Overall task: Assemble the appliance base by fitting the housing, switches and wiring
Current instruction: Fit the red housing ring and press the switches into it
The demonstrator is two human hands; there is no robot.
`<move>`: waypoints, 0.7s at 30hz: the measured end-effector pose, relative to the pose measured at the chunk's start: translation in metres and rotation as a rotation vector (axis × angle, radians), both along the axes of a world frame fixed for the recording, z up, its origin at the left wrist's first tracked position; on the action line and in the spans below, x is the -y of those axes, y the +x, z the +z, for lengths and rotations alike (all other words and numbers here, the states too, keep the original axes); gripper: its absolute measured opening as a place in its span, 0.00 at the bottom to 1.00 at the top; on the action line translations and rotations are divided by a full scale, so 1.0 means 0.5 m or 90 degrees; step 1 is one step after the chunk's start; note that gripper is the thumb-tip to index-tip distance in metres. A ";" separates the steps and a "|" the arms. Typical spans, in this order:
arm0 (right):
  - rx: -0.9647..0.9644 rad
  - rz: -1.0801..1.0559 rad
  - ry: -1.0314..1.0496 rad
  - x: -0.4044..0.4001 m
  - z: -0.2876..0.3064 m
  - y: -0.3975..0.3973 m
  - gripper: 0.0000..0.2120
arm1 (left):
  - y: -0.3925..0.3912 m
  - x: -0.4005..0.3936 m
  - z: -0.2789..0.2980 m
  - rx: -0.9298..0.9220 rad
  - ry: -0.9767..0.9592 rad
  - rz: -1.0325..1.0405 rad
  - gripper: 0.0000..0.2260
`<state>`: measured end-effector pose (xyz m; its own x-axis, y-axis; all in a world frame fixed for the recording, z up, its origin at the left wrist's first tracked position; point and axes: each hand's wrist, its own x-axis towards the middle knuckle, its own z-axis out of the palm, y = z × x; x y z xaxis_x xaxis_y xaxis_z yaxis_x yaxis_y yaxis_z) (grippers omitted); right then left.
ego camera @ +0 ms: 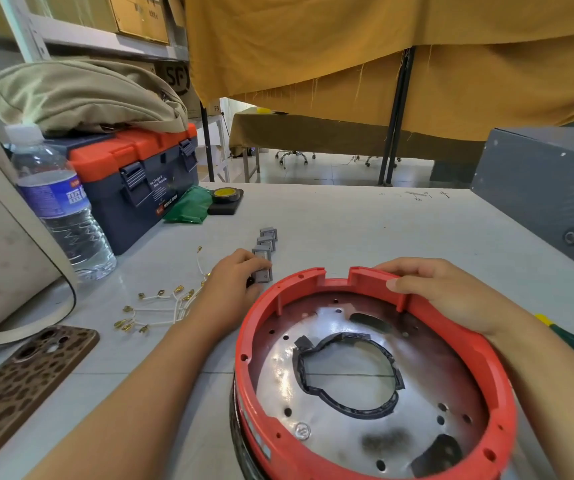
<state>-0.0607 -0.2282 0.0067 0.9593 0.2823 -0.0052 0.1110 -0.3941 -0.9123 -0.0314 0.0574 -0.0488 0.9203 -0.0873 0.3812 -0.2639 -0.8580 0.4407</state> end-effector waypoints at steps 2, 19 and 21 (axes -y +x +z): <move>0.011 0.005 -0.010 -0.001 -0.001 0.000 0.11 | -0.003 0.008 0.003 0.012 -0.026 -0.002 0.10; 0.237 -0.152 -0.129 0.007 0.005 0.015 0.07 | -0.033 0.017 0.050 -0.014 -0.518 -0.084 0.10; 0.236 -0.157 -0.130 0.010 0.009 0.008 0.05 | -0.044 0.019 0.057 -0.015 -0.562 -0.095 0.10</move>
